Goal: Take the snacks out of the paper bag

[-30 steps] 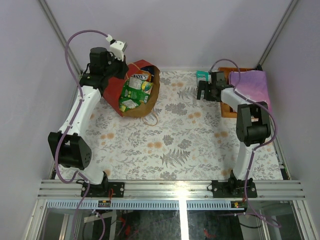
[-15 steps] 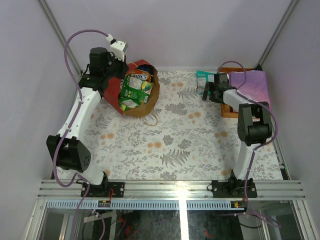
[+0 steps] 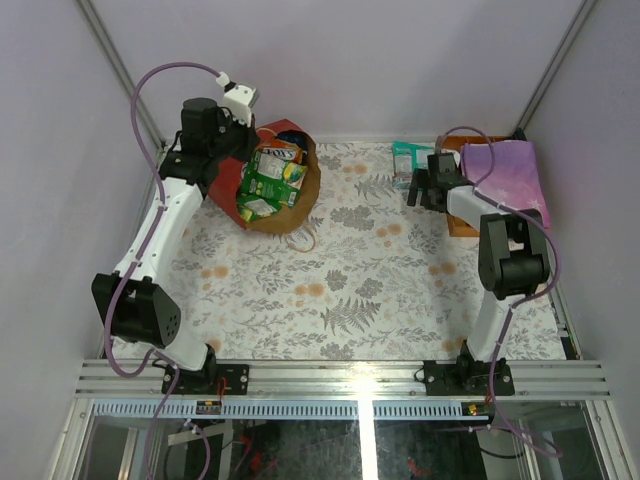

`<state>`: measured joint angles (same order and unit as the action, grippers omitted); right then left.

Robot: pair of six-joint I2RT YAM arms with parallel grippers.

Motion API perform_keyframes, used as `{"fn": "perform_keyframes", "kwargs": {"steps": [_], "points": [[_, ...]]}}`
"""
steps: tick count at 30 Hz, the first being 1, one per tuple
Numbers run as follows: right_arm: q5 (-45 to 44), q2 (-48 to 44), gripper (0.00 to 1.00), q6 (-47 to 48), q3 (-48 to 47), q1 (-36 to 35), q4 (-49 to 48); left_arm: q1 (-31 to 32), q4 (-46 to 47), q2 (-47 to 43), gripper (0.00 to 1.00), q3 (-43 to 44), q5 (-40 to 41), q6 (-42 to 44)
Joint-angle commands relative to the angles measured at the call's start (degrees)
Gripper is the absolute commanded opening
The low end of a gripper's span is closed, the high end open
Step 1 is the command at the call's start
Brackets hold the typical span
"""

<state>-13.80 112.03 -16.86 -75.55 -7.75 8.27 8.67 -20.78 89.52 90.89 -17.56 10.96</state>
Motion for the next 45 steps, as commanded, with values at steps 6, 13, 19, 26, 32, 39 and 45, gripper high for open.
{"fn": "perform_keyframes", "kwargs": {"steps": [6, 13, 19, 26, 32, 39, 45], "points": [[15.8, -17.3, 0.98, 0.4, 8.0, -15.5, -16.1, 2.5, 2.3, -5.1, 0.00, -3.7, -0.4, 0.3], [21.6, -22.5, 0.95, 0.6, 14.1, -24.7, -25.7, 3.5, 3.0, -6.3, 0.00, -6.3, 1.4, -0.4], [30.0, -18.2, 0.92, -9.2, 14.8, -25.9, -35.1, 3.9, 3.4, -5.9, 0.00, -7.1, 2.1, -0.9], [31.0, -11.5, 0.89, -15.7, 11.5, -26.0, -39.0, 4.3, 2.8, -6.3, 0.00, -8.1, 2.8, -0.4], [30.9, -10.0, 0.88, -17.8, 11.5, -25.9, -41.7, 4.5, 3.2, -6.6, 0.00, -8.8, 2.9, -0.6], [27.3, -12.3, 0.88, -20.1, 17.9, -25.9, -50.5, 4.7, 3.1, -7.3, 0.00, -9.0, 3.2, -0.6], [20.3, -13.2, 0.90, -27.1, 26.1, -26.6, -65.4, 4.8, 3.2, -7.5, 0.00, -9.4, 3.3, -1.0]]}}
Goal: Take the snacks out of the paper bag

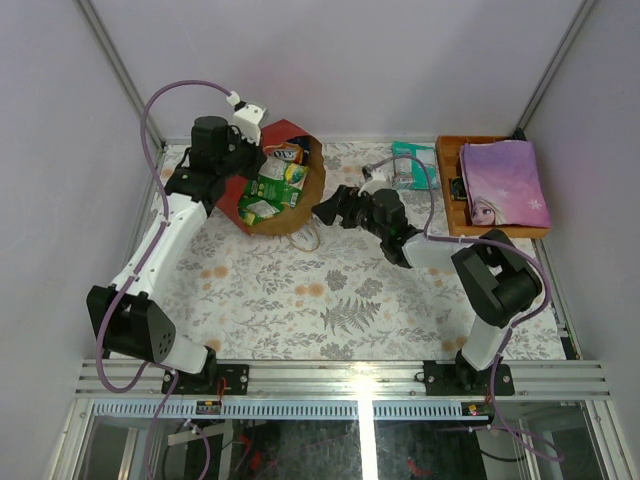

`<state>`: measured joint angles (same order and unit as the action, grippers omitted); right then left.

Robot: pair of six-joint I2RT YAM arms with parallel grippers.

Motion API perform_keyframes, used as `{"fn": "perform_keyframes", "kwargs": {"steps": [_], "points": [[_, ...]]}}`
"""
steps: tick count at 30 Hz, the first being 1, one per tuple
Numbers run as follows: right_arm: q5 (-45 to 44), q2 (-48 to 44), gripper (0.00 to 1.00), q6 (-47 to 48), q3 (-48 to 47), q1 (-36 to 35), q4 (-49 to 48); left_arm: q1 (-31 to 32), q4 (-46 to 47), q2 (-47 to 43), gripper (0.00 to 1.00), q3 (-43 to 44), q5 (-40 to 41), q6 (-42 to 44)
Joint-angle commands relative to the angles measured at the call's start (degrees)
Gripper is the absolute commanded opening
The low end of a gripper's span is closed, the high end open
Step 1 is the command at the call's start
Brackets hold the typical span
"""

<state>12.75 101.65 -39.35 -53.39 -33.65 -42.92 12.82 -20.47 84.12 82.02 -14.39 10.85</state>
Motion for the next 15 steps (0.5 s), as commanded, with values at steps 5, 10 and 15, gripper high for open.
{"fn": "perform_keyframes", "kwargs": {"steps": [5, 10, 15], "points": [[-10.4, -3.2, 0.92, -4.6, 9.0, -2.6, -22.5, 0.6, 3.2, -2.3, 0.00, -1.4, 0.1, -1.2], [-14.1, -0.9, 0.91, -4.5, 10.8, -6.3, -29.6, 0.8, 3.7, -2.4, 0.00, -1.8, -0.1, -1.4], [-18.2, 0.7, 0.90, -3.8, 12.1, -9.2, -34.7, 0.9, 3.6, -2.6, 0.00, -1.8, 0.1, -1.1]]}}
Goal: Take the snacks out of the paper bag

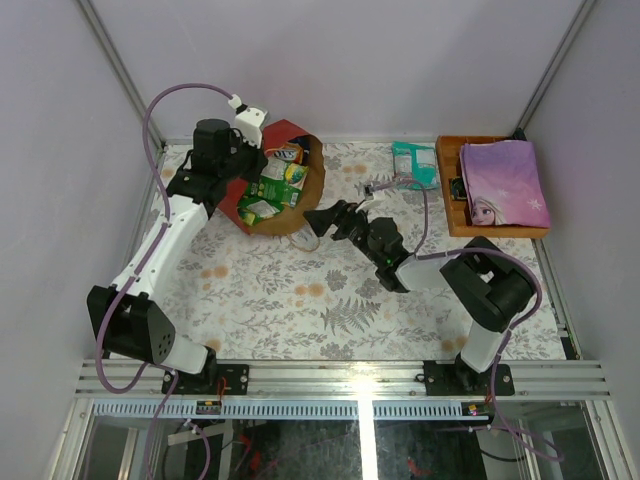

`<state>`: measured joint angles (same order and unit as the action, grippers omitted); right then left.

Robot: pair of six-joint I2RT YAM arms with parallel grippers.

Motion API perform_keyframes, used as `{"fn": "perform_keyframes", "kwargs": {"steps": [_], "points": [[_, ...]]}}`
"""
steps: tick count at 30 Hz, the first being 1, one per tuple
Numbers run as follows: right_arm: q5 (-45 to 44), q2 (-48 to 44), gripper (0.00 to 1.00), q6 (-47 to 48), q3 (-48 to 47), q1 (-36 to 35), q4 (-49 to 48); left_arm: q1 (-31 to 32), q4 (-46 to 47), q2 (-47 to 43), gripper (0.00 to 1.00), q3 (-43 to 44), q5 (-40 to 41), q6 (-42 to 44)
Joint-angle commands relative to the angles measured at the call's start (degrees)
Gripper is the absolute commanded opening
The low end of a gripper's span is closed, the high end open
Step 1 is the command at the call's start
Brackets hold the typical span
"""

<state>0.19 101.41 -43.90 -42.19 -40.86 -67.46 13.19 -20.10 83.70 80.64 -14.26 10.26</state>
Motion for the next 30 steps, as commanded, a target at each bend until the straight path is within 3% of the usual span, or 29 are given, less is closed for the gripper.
{"fn": "perform_keyframes", "kwargs": {"steps": [1, 12, 23, 30], "points": [[-6.4, 1.2, 0.90, 0.9, 1.1, -2.4, -11.0, 0.5, 3.2, -2.3, 0.00, -0.4, 0.1, -0.5], [-15.8, 3.6, 0.89, 2.2, 3.6, -7.4, -13.6, 0.7, 4.5, -4.1, 0.00, -1.8, -1.8, -0.9], [-17.5, 14.3, 0.94, 0.8, -8.4, -7.6, -12.7, 0.7, 4.7, -4.1, 0.00, -2.0, -1.2, -0.5], [-17.1, 22.6, 0.89, -6.2, -18.1, -3.8, -6.9, 0.7, 5.1, -4.4, 0.00, -2.3, -0.9, -0.9]]}}
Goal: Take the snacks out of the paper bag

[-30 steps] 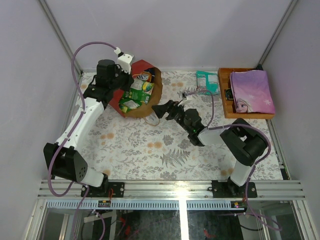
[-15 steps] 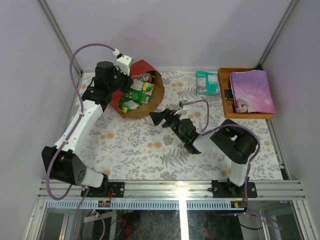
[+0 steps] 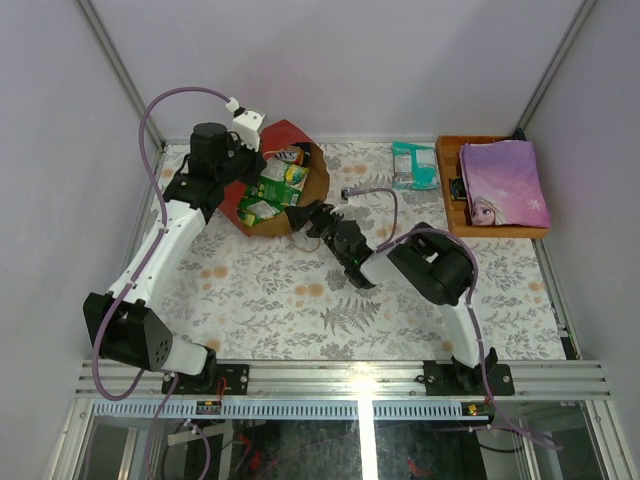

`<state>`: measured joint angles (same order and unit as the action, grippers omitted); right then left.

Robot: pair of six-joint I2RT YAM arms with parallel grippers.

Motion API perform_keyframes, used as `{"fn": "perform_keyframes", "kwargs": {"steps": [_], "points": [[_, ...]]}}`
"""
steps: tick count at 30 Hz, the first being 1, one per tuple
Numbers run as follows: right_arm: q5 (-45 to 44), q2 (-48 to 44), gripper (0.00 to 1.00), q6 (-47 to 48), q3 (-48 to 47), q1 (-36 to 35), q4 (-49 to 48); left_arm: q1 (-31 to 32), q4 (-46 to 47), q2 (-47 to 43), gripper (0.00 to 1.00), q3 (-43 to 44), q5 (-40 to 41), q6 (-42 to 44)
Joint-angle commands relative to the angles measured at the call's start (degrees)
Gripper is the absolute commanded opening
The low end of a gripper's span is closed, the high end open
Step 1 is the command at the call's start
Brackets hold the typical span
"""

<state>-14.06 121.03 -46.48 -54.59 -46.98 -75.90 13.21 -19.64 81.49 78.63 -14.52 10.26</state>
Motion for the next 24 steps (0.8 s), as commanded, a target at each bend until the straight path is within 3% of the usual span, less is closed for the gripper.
{"fn": "perform_keyframes", "kwargs": {"steps": [1, 7, 10, 24], "points": [[-3.9, 3.7, 0.89, -3.7, -6.9, 2.7, 2.9, 0.7, 4.7, -2.3, 0.00, -0.4, -0.5, -0.9], [-4.4, 9.8, 0.86, -3.6, -18.4, 5.6, 13.2, 0.7, 4.7, -2.0, 0.00, -0.2, -0.6, -1.0], [-2.9, 12.9, 0.78, -4.3, -23.3, 6.8, 16.8, 0.7, 4.7, -2.0, 0.00, -0.1, -0.3, -1.0], [-1.9, 20.1, 0.57, -5.5, -34.7, 8.0, 25.1, 0.9, 4.3, -2.4, 0.00, 0.1, 0.5, -1.2]]}}
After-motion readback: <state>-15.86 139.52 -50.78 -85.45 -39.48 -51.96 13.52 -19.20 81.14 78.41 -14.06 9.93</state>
